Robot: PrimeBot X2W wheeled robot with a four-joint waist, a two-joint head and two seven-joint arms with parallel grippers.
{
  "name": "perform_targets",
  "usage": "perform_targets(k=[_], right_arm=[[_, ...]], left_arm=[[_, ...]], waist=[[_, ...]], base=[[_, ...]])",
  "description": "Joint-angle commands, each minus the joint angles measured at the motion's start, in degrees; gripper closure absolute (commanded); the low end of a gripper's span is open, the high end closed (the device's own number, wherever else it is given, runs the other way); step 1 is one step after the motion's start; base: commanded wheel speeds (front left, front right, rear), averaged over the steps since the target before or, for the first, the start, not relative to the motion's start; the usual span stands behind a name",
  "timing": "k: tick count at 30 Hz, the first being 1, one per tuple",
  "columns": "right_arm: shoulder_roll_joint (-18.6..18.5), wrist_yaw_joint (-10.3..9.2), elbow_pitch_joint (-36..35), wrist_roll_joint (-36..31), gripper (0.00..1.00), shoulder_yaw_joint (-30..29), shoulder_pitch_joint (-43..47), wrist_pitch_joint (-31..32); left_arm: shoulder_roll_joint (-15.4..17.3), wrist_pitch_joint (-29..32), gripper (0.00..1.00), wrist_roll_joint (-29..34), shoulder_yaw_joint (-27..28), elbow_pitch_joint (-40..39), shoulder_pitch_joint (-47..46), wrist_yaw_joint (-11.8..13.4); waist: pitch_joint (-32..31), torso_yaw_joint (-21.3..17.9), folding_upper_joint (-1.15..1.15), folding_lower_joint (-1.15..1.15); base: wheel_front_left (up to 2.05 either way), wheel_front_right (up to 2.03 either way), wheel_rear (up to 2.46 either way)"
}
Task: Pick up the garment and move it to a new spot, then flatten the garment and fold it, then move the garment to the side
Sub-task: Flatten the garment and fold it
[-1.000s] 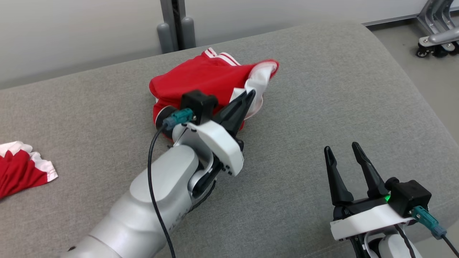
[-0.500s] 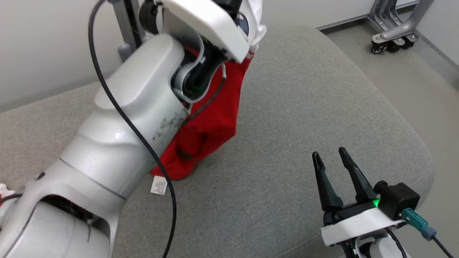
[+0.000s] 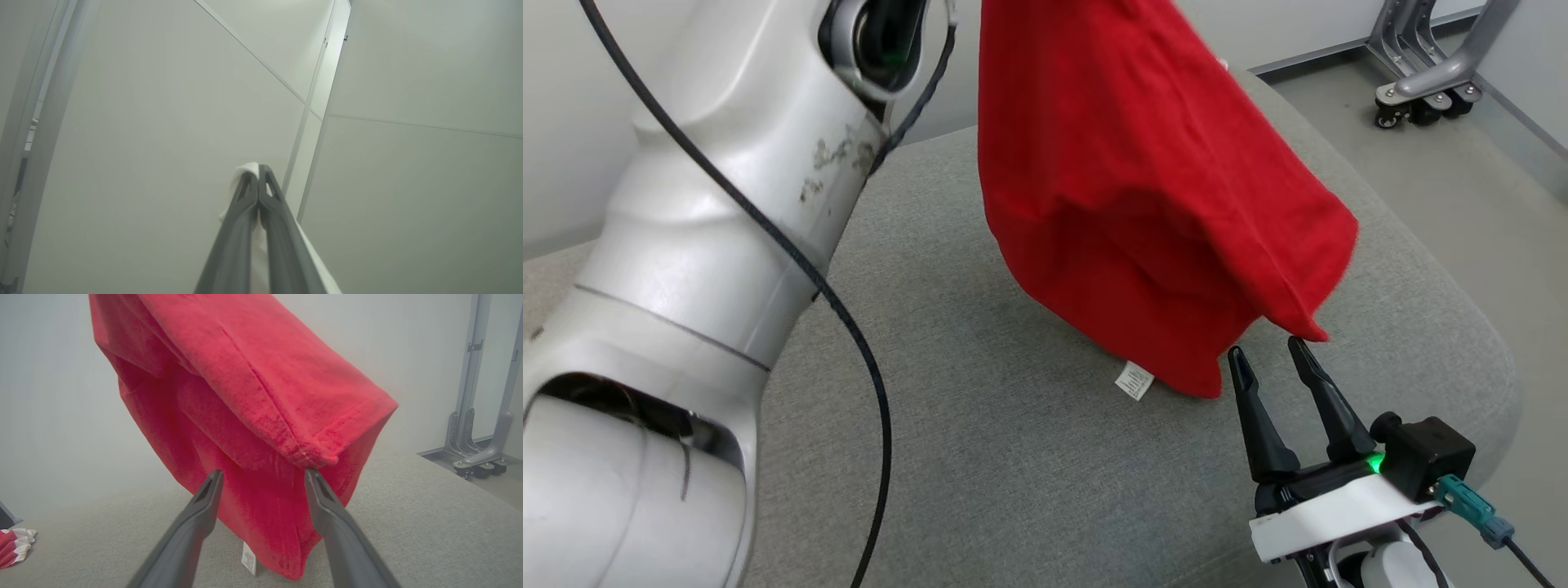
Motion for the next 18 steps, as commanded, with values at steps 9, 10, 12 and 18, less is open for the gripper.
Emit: perform_targets(k=[9, 10, 12, 18], right_arm=[[-0.29, 0.05, -0.06, -1.07, 0.0, -0.54, 1.76, -0.14], [-0.29, 0.05, -0.11, -1.15, 0.0, -0.58, 1.82, -0.14], [-0.31, 0.05, -0.21, -1.37, 0.0, -0.69, 1.71, -0.14], [-0.32, 0.05, -0.4, -1.71, 0.0, -1.32, 1.8, -0.13]], left_arm=[[2.52, -0.86, 1.0, -2.28, 1.83, 7.5, 17.22, -2.03], [3.23, -0.91, 1.0, -2.2, 2.58, 7.89, 18.54, -2.03], [5.13, -0.91, 1.0, -1.2, 5.14, 7.43, 21.08, -1.77], [9.98, -0.9, 1.0, 3.58, 14.7, 2.52, 30.62, -0.4]], waist=[[0.06, 3.77, 0.0, 0.0], [0.13, 4.04, 0.0, 0.0], [0.27, 4.5, 0.0, 0.0], [0.8, 6.67, 0.0, 0.0]], base=[[0.0, 0.0, 0.0], [0.0, 0.0, 0.0], [0.0, 0.0, 0.0], [0.0, 0.0, 0.0]])
